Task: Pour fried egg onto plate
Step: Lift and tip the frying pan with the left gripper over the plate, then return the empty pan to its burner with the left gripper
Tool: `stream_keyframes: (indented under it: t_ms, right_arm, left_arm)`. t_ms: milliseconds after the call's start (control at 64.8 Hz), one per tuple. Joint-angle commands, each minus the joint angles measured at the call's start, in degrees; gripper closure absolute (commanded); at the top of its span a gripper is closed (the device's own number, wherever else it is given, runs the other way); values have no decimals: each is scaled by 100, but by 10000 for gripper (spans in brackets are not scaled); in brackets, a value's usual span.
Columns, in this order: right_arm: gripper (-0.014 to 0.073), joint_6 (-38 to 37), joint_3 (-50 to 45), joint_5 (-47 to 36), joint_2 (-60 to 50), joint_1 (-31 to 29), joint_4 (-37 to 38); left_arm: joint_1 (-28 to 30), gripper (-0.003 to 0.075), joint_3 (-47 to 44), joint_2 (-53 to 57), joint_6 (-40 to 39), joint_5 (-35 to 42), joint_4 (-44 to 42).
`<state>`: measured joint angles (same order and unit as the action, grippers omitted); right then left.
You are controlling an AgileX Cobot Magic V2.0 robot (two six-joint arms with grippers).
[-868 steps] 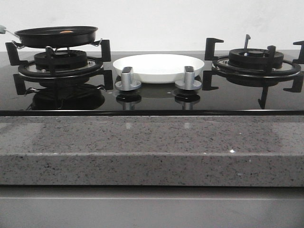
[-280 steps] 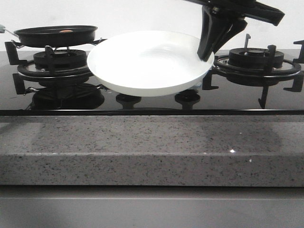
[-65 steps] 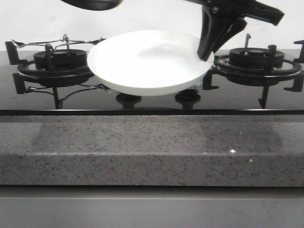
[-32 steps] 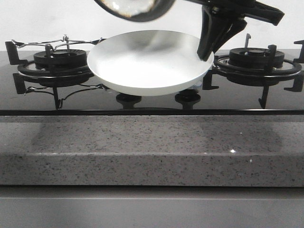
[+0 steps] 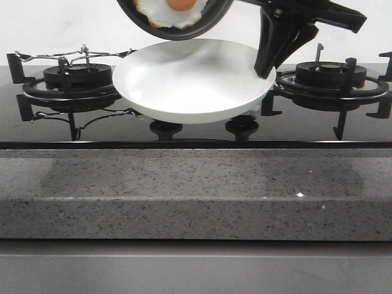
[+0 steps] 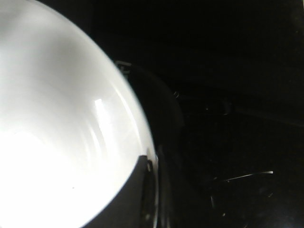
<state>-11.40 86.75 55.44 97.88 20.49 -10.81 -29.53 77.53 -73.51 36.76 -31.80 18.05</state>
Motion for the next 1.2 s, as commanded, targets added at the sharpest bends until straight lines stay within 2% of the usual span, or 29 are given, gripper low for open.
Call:
stream_keyframes:
  t_ms: [0,232,401,494,649,849,926,1035,1189]
  right_arm:
    - [662,53,140,-218,-255,-10,54]
    - [662,53,140,-218,-255,-10,54]
    - [662,53,140,-218,-255,-10,54]
    - [662,53,140,-218,-255,-10,54]
    - [662,53,140,-218,-255,-10,54]
    - [662,53,140,-218,-255,-10,54]
    - [662,53,140,-218,-255,-10,54]
    - [662,53,140,-218,-255,-10,54]
    - [662,53,140,-218,-255,-10,54]
  left_arm:
    - [-52,739,187,210,2,656,51]
    - [80,739,187,210,-86,646,8]
    - [907,739,187,155,-1015,574,273]
    - [1640,739,187,40,-1044,327,1011]
    - [3098,739,187,-377,-1044,-494,2833]
    - [4443,739,187,-1190,-1044,-1591,4913]
    - [4759,739,187,-1554,-1044,-2039,5697]
    - [4986,739,187,-2024,-1044,-2493,6363]
    - [5047,739,187,-2527,-1044,-2813,6697]
